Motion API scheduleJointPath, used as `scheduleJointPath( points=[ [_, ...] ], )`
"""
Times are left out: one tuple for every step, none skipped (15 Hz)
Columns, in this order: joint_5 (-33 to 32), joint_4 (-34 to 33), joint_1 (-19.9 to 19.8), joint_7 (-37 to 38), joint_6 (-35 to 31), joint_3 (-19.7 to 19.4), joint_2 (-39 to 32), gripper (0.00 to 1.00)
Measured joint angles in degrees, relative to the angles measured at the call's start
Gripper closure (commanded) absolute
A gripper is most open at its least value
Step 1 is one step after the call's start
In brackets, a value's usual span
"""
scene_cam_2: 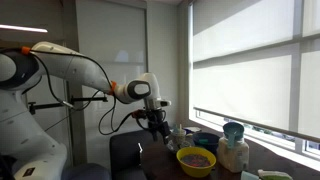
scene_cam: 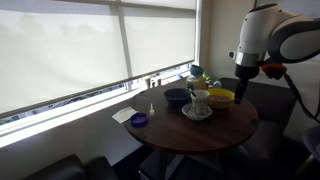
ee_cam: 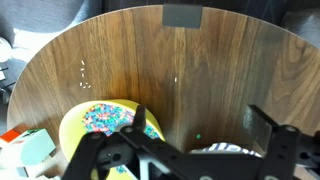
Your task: Remove the green block from the blue bowl and put it on the table
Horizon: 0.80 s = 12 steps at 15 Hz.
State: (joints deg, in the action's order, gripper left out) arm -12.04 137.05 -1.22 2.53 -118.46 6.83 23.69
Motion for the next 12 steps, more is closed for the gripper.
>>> scheduleJointPath(
  points=[
    [0.00,0.00,0.00,0.00,0.00,0.00,0.00,0.00],
    [0.00,0.00,0.00,0.00,0.00,0.00,0.00,0.00],
    [0.00,0.00,0.00,0.00,0.00,0.00,0.00,0.00],
    [0.00,0.00,0.00,0.00,0.00,0.00,0.00,0.00],
    [0.00,0.00,0.00,0.00,0.00,0.00,0.00,0.00],
    [0.03,-0.04,0.00,0.62,-0.03,-0.08,0.00,0.00],
    [0.80,-0.38,0.00,2.28,-0.48,-0.38,-0.02,0.00],
    [1.55,-1.35,-0.02,3.75,-0.77,-0.89,-0.03,0.00],
    [2.23,-2.89,-0.12,4.87,-0.75,-1.60,0.00,0.00],
    [3.01,-4.98,-0.36,5.41,-0.46,-2.66,0.05,0.00],
    [3.79,-7.50,-0.85,5.60,0.12,-3.95,0.03,0.00],
    [4.46,-10.32,-1.53,5.74,0.48,-5.38,-0.24,0.00]
  ],
)
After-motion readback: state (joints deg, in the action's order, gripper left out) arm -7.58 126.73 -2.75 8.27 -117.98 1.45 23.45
